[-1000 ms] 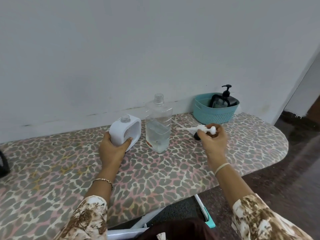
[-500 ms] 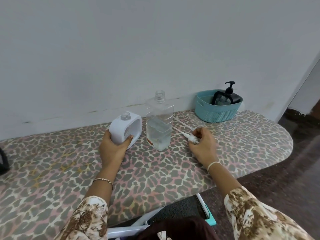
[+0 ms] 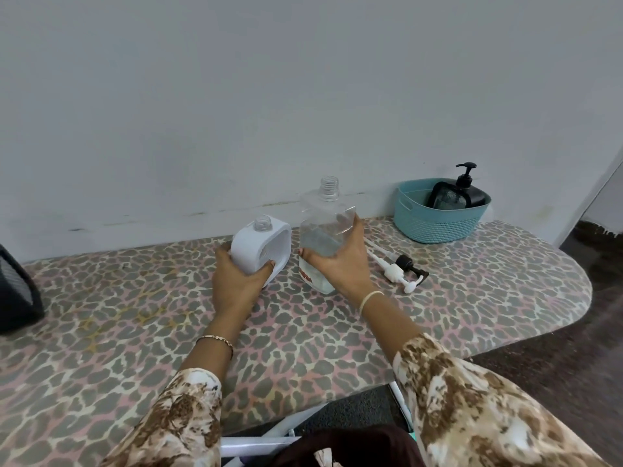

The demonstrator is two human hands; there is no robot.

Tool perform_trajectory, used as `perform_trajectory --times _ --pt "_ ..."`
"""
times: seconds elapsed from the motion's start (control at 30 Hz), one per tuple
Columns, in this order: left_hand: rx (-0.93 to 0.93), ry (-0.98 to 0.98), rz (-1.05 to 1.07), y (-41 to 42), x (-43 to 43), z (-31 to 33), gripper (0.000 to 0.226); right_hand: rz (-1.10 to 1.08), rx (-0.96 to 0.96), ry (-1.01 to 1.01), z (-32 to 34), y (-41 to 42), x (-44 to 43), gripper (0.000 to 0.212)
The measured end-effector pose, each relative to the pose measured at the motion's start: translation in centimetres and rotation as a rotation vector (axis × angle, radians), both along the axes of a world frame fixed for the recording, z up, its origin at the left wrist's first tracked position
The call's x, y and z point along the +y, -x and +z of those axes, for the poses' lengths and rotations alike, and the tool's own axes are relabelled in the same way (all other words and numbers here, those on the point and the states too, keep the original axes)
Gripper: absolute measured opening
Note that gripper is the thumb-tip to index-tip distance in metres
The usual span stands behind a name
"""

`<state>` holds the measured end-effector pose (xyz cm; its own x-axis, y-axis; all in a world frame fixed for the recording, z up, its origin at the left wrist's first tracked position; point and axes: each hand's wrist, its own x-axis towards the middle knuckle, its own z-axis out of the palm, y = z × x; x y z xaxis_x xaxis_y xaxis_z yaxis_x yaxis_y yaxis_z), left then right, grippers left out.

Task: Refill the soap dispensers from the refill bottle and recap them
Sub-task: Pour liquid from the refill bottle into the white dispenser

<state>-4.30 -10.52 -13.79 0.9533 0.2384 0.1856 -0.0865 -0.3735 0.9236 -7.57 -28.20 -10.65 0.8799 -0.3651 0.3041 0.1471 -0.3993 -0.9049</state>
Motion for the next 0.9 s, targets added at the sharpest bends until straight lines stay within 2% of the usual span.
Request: perform_trajectory --times 0.1,0.23,0.33,0.57,0.9 --pt "0.012 -0.027 -0.015 -0.4 0.2 0.4 0.076 -0.073 -0.028 -0.047 -0.2 -0.9 0.6 0.101" --pt "-0.013 -0.024 -0.058 -0.6 0.2 0.4 0.074 -0.106 -0.042 -0.100 -0.5 -1.6 0.9 0.069" --pt "-0.008 0.016 -0.082 -0.7 -0.4 0.4 0.070 -0.103 -0.048 -0.109 -0.2 -1.9 0.6 0.062" --pt "0.022 0.084 -0.121 -1.2 -2.2 0.4 0.068 -0.105 0.017 0.183 2.5 -2.3 -2.1 0.057" --pt "0.009 0.048 -0.123 -2.1 -3.2 -0.1 0.070 0.114 0.237 0.609 5.5 -2.3 -6.4 0.058"
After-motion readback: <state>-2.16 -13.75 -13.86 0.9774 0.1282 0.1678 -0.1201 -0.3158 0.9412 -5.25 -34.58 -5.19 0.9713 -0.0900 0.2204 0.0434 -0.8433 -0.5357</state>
